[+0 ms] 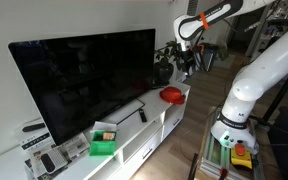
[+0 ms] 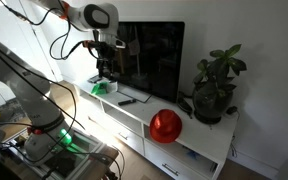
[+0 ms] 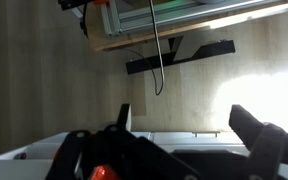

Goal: Put the red hat in the shelf on the bottom right

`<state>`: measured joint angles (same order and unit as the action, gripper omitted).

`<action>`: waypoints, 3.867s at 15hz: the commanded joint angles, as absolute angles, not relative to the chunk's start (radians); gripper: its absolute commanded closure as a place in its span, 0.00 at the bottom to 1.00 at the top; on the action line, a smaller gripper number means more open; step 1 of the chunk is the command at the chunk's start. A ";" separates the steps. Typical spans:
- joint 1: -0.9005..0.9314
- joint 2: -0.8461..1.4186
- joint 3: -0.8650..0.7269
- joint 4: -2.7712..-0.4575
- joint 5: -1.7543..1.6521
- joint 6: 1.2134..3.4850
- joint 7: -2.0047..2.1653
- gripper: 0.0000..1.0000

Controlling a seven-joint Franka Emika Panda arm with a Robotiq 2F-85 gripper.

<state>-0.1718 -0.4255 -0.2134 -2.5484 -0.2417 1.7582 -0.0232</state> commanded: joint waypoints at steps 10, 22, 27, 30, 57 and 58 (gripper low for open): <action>-0.240 0.102 -0.259 -2.374 -0.166 2.112 0.082 0.00; -0.248 0.091 -0.272 -2.410 -0.176 2.470 0.102 0.00; -0.261 0.136 -0.290 -2.405 -0.163 2.551 0.109 0.00; -0.267 0.171 -0.296 -2.397 -0.132 2.586 0.114 0.00; -0.171 0.568 -0.407 -2.266 -0.214 2.880 0.218 0.00; -0.146 0.600 -0.436 -2.254 -0.230 2.909 0.220 0.00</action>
<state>-0.2088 0.4972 -0.3678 -2.3082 -0.1834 2.8337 0.2077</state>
